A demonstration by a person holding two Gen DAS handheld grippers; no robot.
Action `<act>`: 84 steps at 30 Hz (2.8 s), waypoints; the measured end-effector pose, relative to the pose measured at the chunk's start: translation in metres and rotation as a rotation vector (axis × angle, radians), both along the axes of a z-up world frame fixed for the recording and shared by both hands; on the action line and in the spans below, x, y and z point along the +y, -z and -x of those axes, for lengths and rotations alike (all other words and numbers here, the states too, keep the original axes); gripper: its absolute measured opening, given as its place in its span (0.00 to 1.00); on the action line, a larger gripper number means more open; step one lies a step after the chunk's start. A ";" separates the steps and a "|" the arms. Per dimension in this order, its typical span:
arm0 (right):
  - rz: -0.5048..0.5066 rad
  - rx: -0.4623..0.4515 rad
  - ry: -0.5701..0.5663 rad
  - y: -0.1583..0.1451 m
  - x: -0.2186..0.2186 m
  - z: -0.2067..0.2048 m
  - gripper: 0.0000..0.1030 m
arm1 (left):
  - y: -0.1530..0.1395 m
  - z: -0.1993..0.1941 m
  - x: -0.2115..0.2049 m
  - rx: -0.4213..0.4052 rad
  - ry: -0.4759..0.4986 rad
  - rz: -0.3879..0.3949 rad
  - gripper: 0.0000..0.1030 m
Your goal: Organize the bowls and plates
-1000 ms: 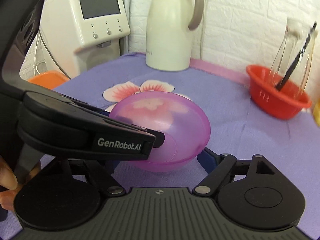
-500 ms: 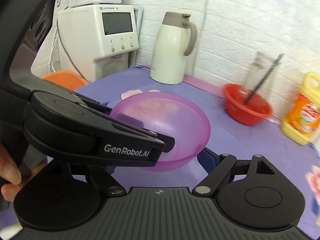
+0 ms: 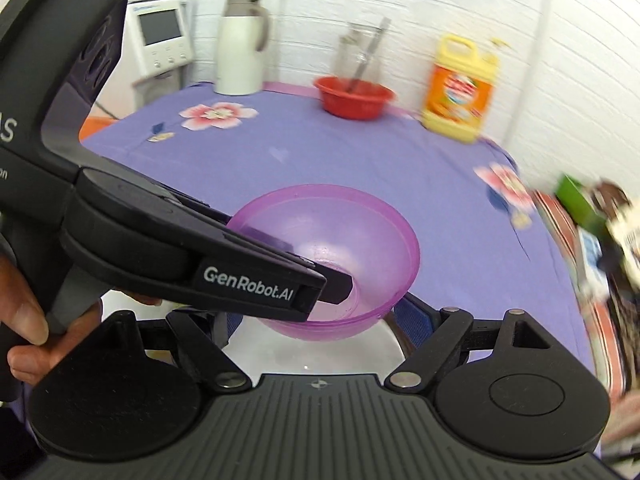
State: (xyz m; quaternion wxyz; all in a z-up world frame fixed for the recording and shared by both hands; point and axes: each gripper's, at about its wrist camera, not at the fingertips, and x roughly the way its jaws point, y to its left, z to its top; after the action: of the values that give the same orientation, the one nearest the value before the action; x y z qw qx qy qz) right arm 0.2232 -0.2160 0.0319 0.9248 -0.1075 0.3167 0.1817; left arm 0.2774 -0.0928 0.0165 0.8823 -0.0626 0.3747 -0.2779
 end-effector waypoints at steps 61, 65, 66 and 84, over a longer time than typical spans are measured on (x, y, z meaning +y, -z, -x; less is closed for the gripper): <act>-0.319 0.117 0.297 0.065 -0.055 0.011 1.00 | 0.040 -0.030 -0.004 0.108 0.077 -0.177 0.74; -0.392 0.085 0.289 0.060 -0.056 0.022 1.00 | 0.036 -0.028 -0.003 0.098 0.081 -0.152 0.74; -0.394 0.075 0.294 0.061 -0.055 0.024 1.00 | 0.037 -0.028 -0.004 0.100 0.087 -0.156 0.71; -0.339 -0.050 0.239 0.021 -0.016 0.037 1.00 | -0.016 0.004 0.036 0.026 0.020 -0.051 0.50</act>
State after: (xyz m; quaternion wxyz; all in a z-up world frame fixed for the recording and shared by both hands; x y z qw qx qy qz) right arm 0.1857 -0.2325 0.0107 0.9521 0.0838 0.2692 0.1186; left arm 0.2730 -0.0569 0.0327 0.8759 -0.0398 0.3936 -0.2762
